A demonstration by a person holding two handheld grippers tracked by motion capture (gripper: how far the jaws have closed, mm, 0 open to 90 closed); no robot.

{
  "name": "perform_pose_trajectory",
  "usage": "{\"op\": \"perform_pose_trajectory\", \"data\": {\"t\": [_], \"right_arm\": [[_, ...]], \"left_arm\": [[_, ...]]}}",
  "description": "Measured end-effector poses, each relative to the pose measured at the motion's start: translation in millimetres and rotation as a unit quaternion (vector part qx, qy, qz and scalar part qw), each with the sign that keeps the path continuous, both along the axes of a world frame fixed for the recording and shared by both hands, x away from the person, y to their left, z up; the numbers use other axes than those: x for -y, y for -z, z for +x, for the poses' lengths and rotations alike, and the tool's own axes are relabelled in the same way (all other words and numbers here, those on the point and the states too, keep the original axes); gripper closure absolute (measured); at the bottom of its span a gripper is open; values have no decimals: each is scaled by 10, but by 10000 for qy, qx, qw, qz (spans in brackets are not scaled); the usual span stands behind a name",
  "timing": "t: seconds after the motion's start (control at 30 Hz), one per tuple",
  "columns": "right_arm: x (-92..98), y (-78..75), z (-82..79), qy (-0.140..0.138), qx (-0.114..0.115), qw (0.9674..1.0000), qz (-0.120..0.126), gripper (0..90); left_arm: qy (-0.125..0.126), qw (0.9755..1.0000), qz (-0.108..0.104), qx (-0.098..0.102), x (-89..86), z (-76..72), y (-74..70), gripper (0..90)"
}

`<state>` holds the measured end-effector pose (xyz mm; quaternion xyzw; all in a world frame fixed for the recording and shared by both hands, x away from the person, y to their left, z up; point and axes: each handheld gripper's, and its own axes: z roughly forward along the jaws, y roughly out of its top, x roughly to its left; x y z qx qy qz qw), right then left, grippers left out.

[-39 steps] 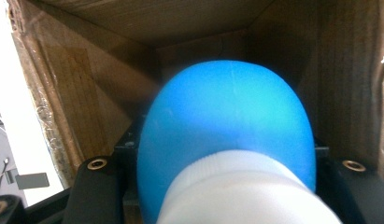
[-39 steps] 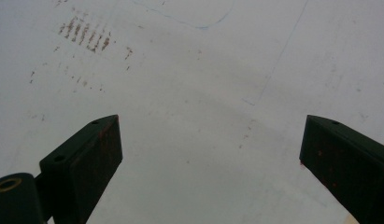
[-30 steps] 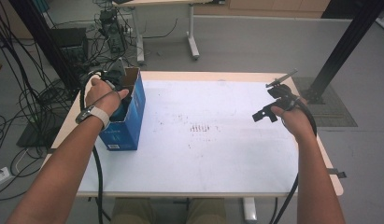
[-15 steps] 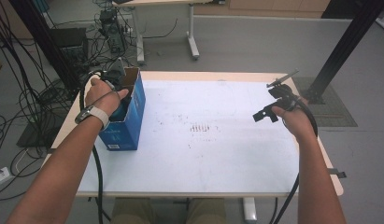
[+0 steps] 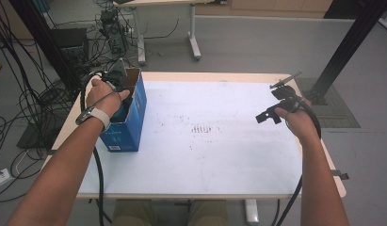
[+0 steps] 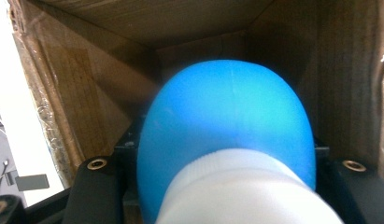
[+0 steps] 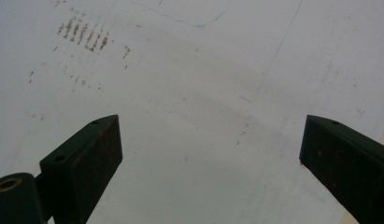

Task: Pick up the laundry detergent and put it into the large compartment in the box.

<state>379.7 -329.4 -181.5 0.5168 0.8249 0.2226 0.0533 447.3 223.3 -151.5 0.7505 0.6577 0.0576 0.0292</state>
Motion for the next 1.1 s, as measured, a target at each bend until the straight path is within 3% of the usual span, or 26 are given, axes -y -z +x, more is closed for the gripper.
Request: {"op": "perform_pose_trajectory", "data": {"t": [0.57,0.8,1.1], "right_arm": [[6,-11,-15,21,6,10000,1,56],[14,5,-17,22,-7,10000,15,56],[10,-1,-29,-6,12,10000,22,56]], "left_arm": [[76,10000,-37,28,-7,-11,3,383],[-25,9998,-130,122,-55,-40,-5,318],[34,9998,-151,94,-75,-43,-11,288]]}}
